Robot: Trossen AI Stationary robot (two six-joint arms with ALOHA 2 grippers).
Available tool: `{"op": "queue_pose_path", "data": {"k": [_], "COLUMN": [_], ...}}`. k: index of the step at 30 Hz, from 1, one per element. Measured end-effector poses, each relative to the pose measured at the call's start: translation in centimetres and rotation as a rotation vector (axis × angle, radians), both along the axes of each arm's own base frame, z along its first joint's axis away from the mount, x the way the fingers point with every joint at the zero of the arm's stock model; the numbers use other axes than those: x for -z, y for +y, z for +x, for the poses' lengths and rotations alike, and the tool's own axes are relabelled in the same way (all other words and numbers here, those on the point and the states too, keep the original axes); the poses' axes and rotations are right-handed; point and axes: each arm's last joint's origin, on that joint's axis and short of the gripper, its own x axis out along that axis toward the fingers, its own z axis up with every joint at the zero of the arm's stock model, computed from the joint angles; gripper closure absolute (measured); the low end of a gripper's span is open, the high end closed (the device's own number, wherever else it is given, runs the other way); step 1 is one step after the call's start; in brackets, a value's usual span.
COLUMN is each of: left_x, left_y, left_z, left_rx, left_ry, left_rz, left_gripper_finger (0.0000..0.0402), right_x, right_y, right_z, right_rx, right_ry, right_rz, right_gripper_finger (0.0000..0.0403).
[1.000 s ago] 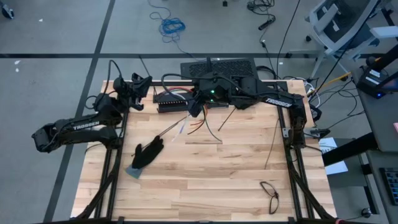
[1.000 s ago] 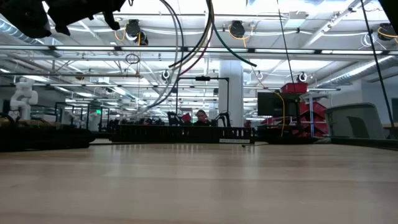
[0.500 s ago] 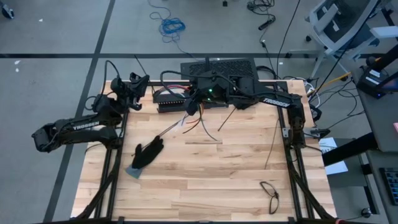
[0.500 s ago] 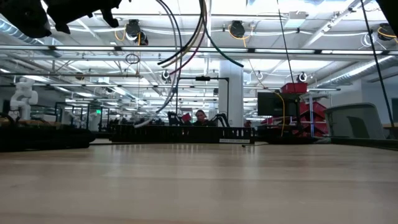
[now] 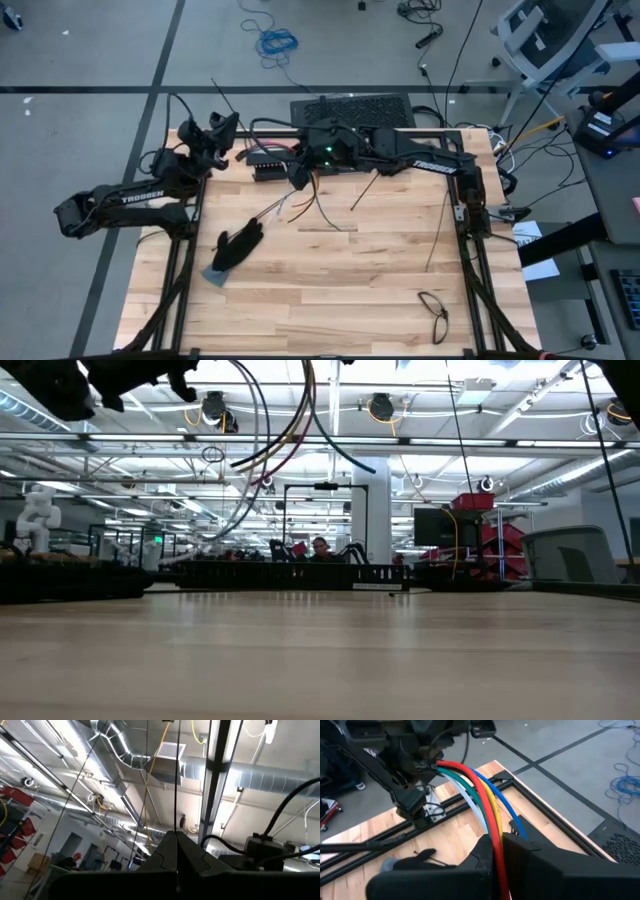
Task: Ziptie cables
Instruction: Wrap the cable wires using a zip tie
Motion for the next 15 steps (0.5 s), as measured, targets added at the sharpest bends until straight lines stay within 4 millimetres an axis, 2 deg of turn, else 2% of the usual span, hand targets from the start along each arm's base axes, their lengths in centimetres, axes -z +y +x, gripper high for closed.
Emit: {"op": "queue_pose_path", "data": {"k": [10, 15], "left_x": [0.3, -0.3], "left_y": [0.1, 0.4], "left_z": [3.7, 4.2], "left_rx": [0.1, 0.062], "left_ry": [0.091, 0.081], "left_rz": [-0.001, 0.017], "left_gripper_finger": [0.0402, 0.0402], "right_x": [-0.1, 0.1], "right_y": [-0.3, -0.2], "right_z": [0.1, 0.2], "right_rx": [0.007, -0.011], "right_ry": [-0.011, -0.01], "right_rz": [-0.001, 0.017], "right_gripper_finger": [0.0391, 0.0391]}}
